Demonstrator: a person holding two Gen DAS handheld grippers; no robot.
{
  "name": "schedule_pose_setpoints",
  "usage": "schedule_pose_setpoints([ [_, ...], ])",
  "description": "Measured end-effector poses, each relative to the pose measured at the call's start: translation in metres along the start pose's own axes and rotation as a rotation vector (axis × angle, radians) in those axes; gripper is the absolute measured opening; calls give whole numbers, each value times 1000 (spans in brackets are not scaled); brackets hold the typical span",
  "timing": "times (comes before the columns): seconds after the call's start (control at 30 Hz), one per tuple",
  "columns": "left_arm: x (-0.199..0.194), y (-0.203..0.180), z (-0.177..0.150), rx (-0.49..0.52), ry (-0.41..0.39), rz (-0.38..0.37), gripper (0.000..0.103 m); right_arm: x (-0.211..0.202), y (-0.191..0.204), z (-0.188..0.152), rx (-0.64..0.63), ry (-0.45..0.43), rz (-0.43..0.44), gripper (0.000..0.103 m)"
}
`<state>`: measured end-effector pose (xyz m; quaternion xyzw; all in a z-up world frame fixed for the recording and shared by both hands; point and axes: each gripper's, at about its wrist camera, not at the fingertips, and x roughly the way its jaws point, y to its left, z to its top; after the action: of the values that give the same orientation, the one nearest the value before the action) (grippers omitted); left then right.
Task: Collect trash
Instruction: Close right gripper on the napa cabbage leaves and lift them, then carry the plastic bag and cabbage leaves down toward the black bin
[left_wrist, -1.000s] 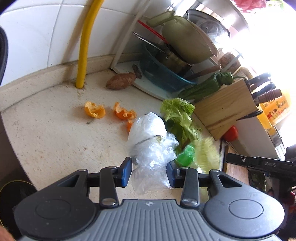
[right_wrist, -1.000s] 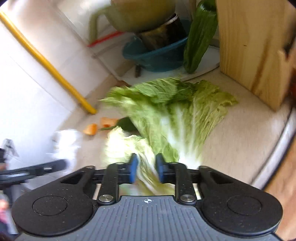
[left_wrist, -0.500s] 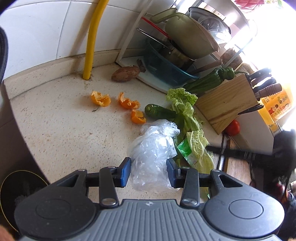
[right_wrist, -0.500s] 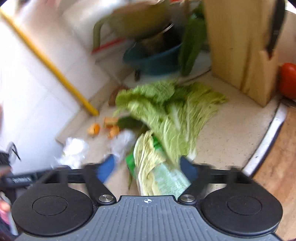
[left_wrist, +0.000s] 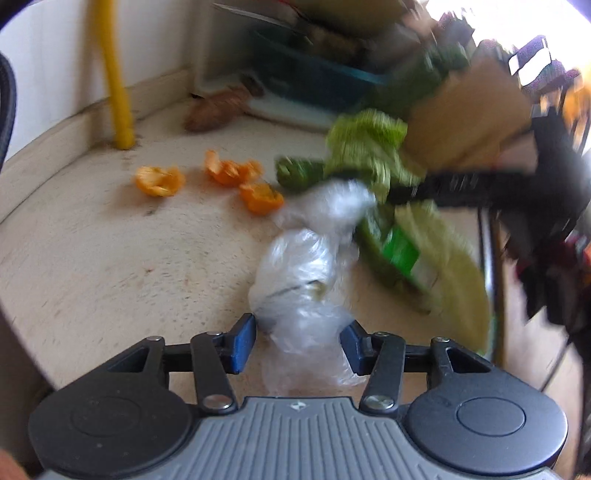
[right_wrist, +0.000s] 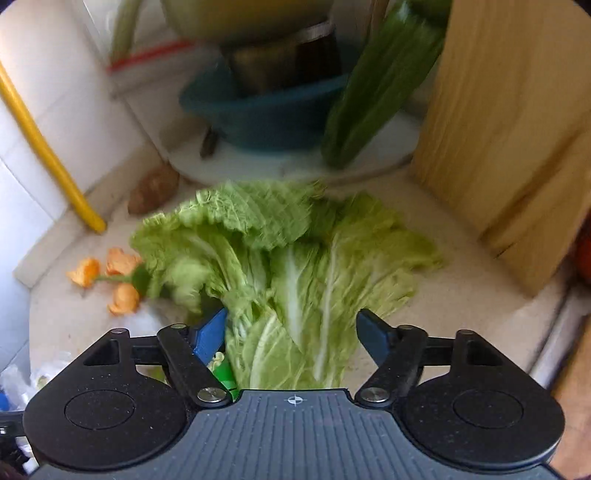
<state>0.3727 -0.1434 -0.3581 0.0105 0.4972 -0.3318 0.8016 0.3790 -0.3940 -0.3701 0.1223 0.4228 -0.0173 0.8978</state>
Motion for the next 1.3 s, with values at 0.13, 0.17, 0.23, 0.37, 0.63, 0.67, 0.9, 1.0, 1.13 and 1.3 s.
schedule_pose_setpoints([
  [0.13, 2, -7, 2, 28, 5, -24, 44, -1, -6, -1, 35, 15, 34, 70],
  [0.17, 0, -7, 2, 11, 10, -58, 42, -1, -6, -1, 35, 15, 34, 60],
  [0.23, -4, -4, 1, -27, 12, -115, 40, -10, -19, -4, 122, 23, 120, 40],
  [0.37, -11, 2, 2, -106, -8, -187, 38, -19, -37, -14, 265, 7, 295, 19],
  [0.63, -32, 5, 1, -181, -74, -228, 38, -61, -78, -53, 524, -130, 488, 16],
  [0.67, -32, 4, 1, -184, -78, -221, 38, -61, -78, -53, 524, -130, 488, 16],
  [0.9, -43, 1, -4, -205, -106, -225, 38, -94, -85, -68, 544, -198, 548, 16],
  [1.0, -49, -1, -7, -217, -124, -223, 38, -103, -82, -74, 564, -214, 614, 16],
  [1.13, -60, -2, -11, -231, -156, -223, 38, -102, -80, -75, 613, -224, 703, 16],
  [1.3, -78, 1, -16, -248, -212, -208, 38, -111, -71, -73, 624, -238, 798, 16],
])
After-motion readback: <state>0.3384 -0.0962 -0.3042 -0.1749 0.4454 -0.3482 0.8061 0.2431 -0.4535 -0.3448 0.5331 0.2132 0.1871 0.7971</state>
